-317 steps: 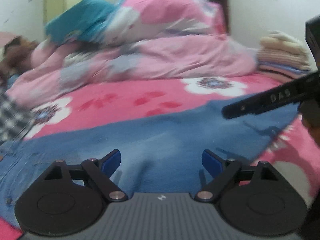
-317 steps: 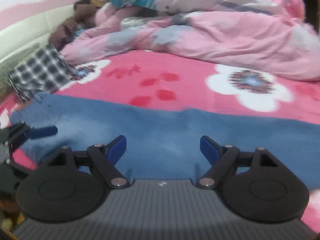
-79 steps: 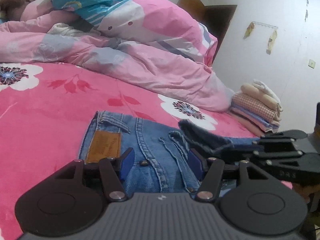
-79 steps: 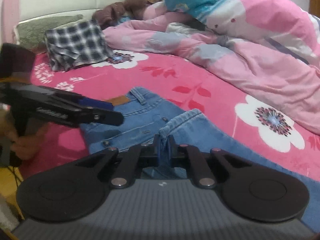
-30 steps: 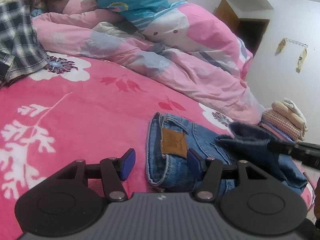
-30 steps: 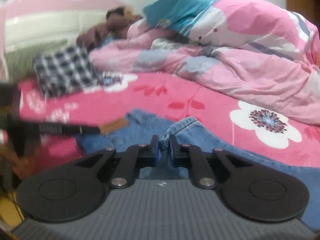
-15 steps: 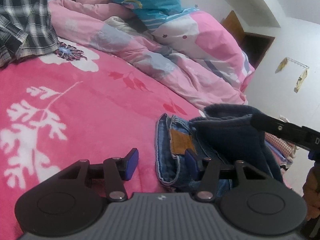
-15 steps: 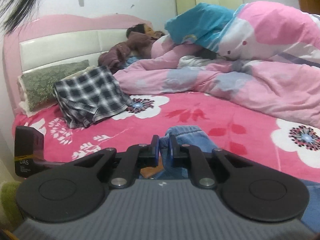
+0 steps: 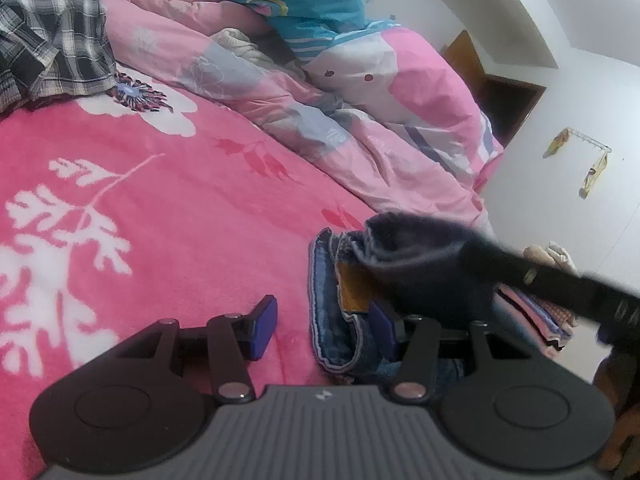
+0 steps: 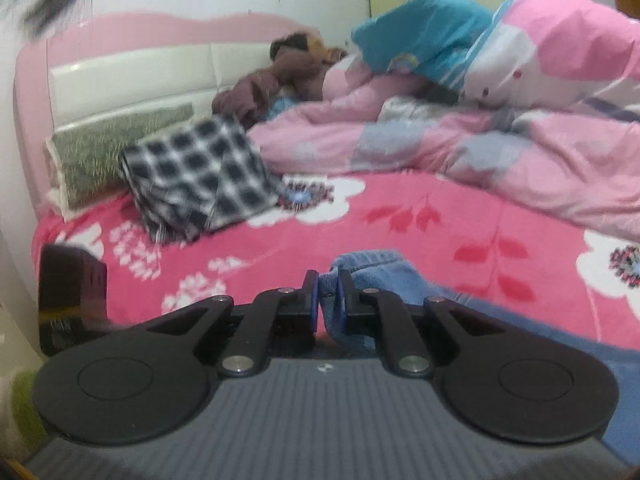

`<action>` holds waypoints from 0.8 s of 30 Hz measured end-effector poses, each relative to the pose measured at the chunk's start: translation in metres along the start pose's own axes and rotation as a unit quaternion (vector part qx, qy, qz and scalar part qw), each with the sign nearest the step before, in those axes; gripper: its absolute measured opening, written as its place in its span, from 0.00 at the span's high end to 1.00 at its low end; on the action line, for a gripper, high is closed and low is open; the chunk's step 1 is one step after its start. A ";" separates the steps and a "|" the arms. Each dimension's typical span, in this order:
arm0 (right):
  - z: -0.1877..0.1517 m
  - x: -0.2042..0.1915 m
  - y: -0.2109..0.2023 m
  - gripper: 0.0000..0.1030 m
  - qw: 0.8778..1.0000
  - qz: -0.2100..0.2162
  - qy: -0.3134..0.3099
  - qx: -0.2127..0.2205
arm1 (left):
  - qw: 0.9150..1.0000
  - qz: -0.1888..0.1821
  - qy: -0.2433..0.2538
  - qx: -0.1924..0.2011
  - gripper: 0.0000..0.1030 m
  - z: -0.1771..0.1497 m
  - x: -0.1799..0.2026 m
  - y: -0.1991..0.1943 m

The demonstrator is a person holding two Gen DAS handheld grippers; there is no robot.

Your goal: Fold clothes

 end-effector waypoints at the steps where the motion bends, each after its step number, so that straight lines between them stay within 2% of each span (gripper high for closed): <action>1: -0.004 -0.002 0.002 0.93 1.000 -0.001 -0.002 -0.005 | 1.000 -0.002 -0.002 0.001 0.49 0.000 0.000 0.000; 5: -0.011 -0.008 0.008 0.93 1.000 0.000 -0.004 -0.014 | 1.000 -0.006 -0.013 0.002 0.49 0.000 -0.002 -0.001; 7: -0.014 -0.009 0.013 0.93 1.000 0.003 -0.002 -0.019 | 1.000 -0.008 -0.022 0.001 0.51 0.001 -0.004 -0.002; 9: -0.022 -0.009 0.018 0.93 1.000 0.006 0.002 -0.028 | 0.999 -0.006 -0.040 -0.001 0.57 0.002 -0.008 -0.004; 11: -0.030 -0.008 0.023 0.91 0.999 0.007 0.007 -0.035 | 0.999 0.000 -0.050 -0.002 0.58 0.005 -0.013 -0.010; 14: -0.040 -0.009 0.026 0.80 0.998 0.021 0.023 -0.045 | 0.998 0.019 -0.052 0.002 0.57 0.009 -0.020 -0.022; 15: -0.040 -0.012 0.024 0.71 0.998 0.028 0.022 -0.044 | 0.998 0.028 -0.048 0.004 0.56 0.013 -0.021 -0.026; 18: -0.037 -0.026 0.012 0.54 0.998 0.054 0.011 -0.031 | 0.998 0.037 -0.034 0.022 0.55 0.030 -0.017 -0.036; 19: -0.036 -0.030 0.005 0.54 0.997 0.065 0.012 -0.024 | 0.998 0.038 -0.029 0.029 0.55 0.037 -0.015 -0.039; 22: -0.033 -0.033 -0.021 0.54 0.994 0.101 0.043 -0.012 | 0.999 0.006 -0.004 0.052 0.55 0.064 0.011 -0.039; 24: -0.033 -0.024 -0.044 0.55 0.991 0.106 0.079 -0.003 | 0.998 -0.026 0.012 0.051 0.55 0.077 0.036 -0.031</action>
Point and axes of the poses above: each gripper's, at about its wrist camera, not at the fingertips, and y roughly the way its jaws point, x to its right, z to its top, the point moved 8 cm from there along y, roughly the way its jaws point, and after that the axes turned 6 degrees about y, right-handed, at the moved point
